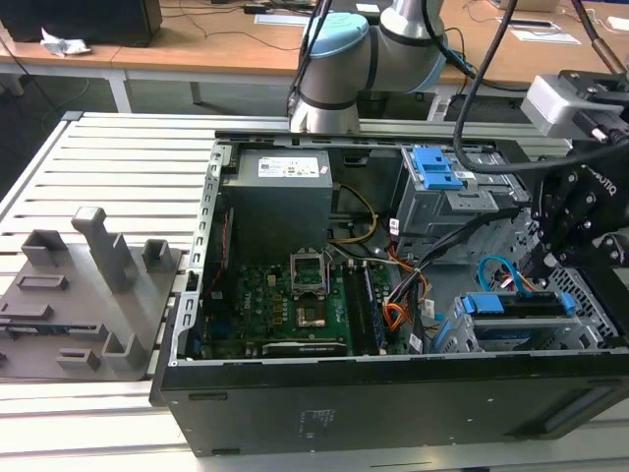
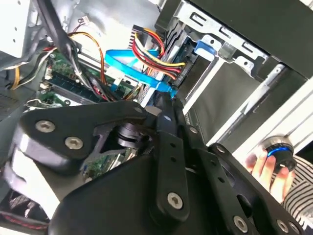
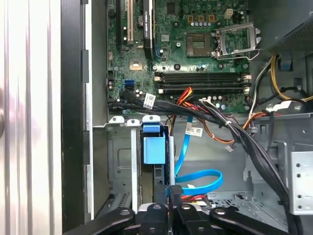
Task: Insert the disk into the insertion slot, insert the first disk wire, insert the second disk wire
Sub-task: 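Insert the second disk wire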
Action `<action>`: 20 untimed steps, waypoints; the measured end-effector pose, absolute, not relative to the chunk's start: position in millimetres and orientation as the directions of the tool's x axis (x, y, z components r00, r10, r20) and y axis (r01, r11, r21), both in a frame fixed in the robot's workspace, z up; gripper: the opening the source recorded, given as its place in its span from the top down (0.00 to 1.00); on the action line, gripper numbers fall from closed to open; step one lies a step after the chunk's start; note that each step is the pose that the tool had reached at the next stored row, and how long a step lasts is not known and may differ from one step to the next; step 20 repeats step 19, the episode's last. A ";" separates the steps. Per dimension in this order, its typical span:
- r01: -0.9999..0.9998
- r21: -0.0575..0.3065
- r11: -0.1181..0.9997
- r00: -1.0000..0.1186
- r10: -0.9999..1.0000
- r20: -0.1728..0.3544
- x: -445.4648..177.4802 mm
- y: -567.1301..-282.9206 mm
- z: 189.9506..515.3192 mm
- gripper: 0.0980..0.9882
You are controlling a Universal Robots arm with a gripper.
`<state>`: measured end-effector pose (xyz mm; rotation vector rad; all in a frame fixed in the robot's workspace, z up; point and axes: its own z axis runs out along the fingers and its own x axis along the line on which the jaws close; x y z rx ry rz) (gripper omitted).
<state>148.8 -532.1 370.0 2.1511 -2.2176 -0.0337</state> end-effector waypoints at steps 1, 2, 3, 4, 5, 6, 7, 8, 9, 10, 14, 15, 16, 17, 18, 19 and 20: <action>-0.998 0.052 0.031 -0.030 -0.999 0.022 148.8 -530.9 377.3 0.99; -0.998 0.052 0.031 -0.030 -0.999 0.022 148.8 -530.4 383.8 0.99; -0.998 0.052 0.031 -0.030 -0.999 0.022 148.8 -530.3 386.8 0.99; -0.998 0.052 0.031 -0.030 -0.999 0.022 148.8 -530.3 387.7 0.99; -0.998 0.052 0.031 -0.030 -0.999 0.022 148.8 -530.3 387.7 0.99; -0.998 0.052 0.031 -0.030 -0.999 0.022 146.9 -530.3 387.9 0.99; -0.998 0.052 0.031 -0.030 -0.999 0.022 144.2 -530.3 387.9 0.99; -0.998 0.052 0.031 -0.030 -0.999 0.022 141.3 -530.3 387.7 0.99; -0.998 0.052 0.031 -0.030 -0.999 0.022 138.4 -530.3 387.7 0.99; -0.998 0.052 0.031 -0.030 -0.999 0.022 138.0 -530.4 387.7 0.99; -0.998 0.052 0.031 -0.030 -0.999 0.022 137.9 -530.3 387.7 0.99; -0.998 0.052 0.031 -0.030 -0.999 0.022 137.9 -530.3 387.7 0.99; -0.998 0.052 0.031 -0.030 -0.999 0.022 137.8 -530.3 387.7 0.99; -0.998 0.052 0.031 -0.030 -0.999 0.022 137.8 -530.3 387.7 0.99; -0.998 0.052 0.031 -0.030 -0.999 0.022 137.8 -530.3 387.7 0.99; -0.998 0.052 0.031 -0.030 -0.999 0.022 137.7 -530.3 387.7 0.99; -0.998 0.052 0.031 -0.030 -0.999 0.022 137.7 -530.3 387.7 0.99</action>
